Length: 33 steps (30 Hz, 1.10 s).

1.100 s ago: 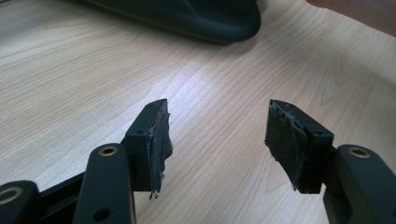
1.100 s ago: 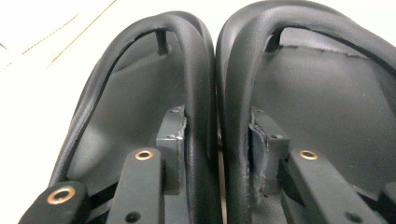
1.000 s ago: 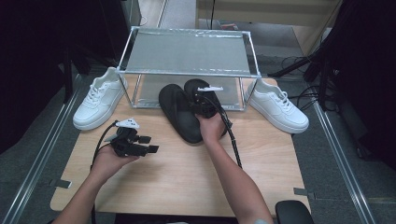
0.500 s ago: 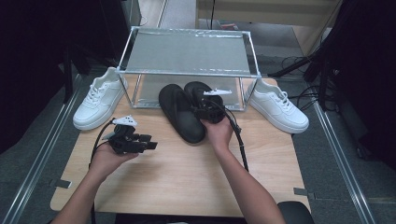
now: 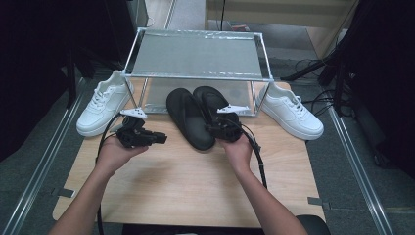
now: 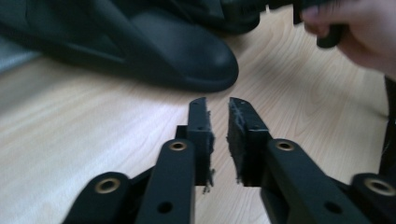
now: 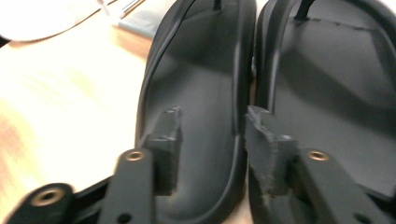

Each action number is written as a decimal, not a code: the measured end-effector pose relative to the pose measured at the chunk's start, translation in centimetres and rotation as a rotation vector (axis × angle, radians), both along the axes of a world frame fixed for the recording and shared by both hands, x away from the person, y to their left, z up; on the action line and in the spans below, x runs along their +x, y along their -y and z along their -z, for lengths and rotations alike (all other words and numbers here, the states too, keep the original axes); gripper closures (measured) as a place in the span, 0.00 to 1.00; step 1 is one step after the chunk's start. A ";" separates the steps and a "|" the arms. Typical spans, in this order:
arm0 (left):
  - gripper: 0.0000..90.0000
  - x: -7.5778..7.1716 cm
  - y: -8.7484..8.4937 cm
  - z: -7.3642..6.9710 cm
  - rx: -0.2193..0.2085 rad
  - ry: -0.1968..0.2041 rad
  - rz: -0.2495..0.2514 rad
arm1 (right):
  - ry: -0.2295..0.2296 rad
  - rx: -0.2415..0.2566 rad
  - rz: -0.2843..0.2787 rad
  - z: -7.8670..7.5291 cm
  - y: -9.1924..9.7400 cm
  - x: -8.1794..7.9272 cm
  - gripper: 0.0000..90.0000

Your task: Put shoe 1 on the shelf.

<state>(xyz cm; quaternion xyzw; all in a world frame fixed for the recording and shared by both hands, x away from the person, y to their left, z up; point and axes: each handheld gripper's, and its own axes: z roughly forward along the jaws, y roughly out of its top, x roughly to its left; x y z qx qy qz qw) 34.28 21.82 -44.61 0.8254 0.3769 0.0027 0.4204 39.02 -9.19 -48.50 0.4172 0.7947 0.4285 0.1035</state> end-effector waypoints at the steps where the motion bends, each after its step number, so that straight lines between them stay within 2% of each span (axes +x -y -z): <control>1: 0.89 0.5 0.0 -0.3 -0.001 0.003 -0.002 | 0.000 0.006 -0.011 0.0 0.1 -0.2 0.72; 5: 0.93 2.5 0.1 -1.4 -0.013 0.023 -0.005 | 0.003 -0.012 -0.043 -0.2 0.2 -1.0 0.80; 7: 0.95 3.5 0.2 -1.9 0.005 0.043 -0.009 | -0.003 -0.012 -0.057 -0.1 0.2 -1.4 0.82; 8: 0.96 4.0 0.2 -2.2 0.012 0.040 -0.007 | -0.008 -0.008 -0.064 0.0 0.1 -1.7 0.84; 10: 0.99 4.6 0.2 -2.5 0.032 0.041 -0.013 | -0.028 0.007 -0.070 0.3 0.1 -2.0 0.88; 13: 1.00 5.6 -0.3 -3.1 0.020 0.042 -0.017 | -0.072 0.043 -0.076 0.9 0.2 -2.3 0.94; 17: 1.00 7.1 -0.4 -3.9 0.021 0.061 -0.026 | -0.087 0.036 -0.074 1.7 0.2 -2.7 1.00; 19: 1.00 7.8 -0.1 -4.4 0.027 0.068 -0.025 | -0.099 0.042 -0.061 2.1 0.4 -3.0 1.00; 26: 0.99 9.9 1.2 -6.9 0.024 0.127 0.008 | -0.109 0.043 -0.035 3.2 1.1 -3.7 1.00; 27: 0.99 10.2 1.4 -7.3 0.012 0.135 0.009 | -0.113 0.044 -0.036 3.3 1.2 -3.8 1.00; 33: 0.99 11.3 1.8 -8.5 0.013 0.174 0.021 | -0.137 0.004 -0.034 4.0 1.7 -4.4 1.00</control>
